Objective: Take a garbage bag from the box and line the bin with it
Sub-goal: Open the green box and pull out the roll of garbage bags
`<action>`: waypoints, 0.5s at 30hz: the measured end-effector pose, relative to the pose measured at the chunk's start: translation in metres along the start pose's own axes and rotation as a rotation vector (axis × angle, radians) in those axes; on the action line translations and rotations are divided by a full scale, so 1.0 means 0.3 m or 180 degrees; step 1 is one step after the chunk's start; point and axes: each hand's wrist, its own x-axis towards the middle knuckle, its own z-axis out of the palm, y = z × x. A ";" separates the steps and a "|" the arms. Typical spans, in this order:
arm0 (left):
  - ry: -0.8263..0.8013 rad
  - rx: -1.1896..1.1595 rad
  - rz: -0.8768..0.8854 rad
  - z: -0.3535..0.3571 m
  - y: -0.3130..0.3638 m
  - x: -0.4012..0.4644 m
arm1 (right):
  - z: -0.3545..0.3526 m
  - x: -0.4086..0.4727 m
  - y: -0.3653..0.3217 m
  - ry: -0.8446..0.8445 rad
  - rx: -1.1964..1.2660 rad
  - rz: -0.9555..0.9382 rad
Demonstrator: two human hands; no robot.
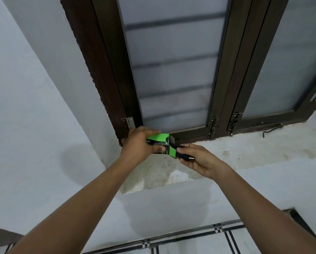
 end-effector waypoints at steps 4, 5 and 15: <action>0.0027 -0.0343 -0.0389 0.051 -0.075 0.020 | -0.044 -0.014 -0.003 0.0654 0.0378 0.0118; -0.0053 -0.0492 -0.0573 0.072 -0.094 0.024 | -0.051 -0.023 -0.003 0.0744 0.0603 0.0128; 0.0165 -0.1147 -0.0661 0.190 -0.013 -0.052 | 0.019 -0.028 0.053 0.0660 0.0380 0.0078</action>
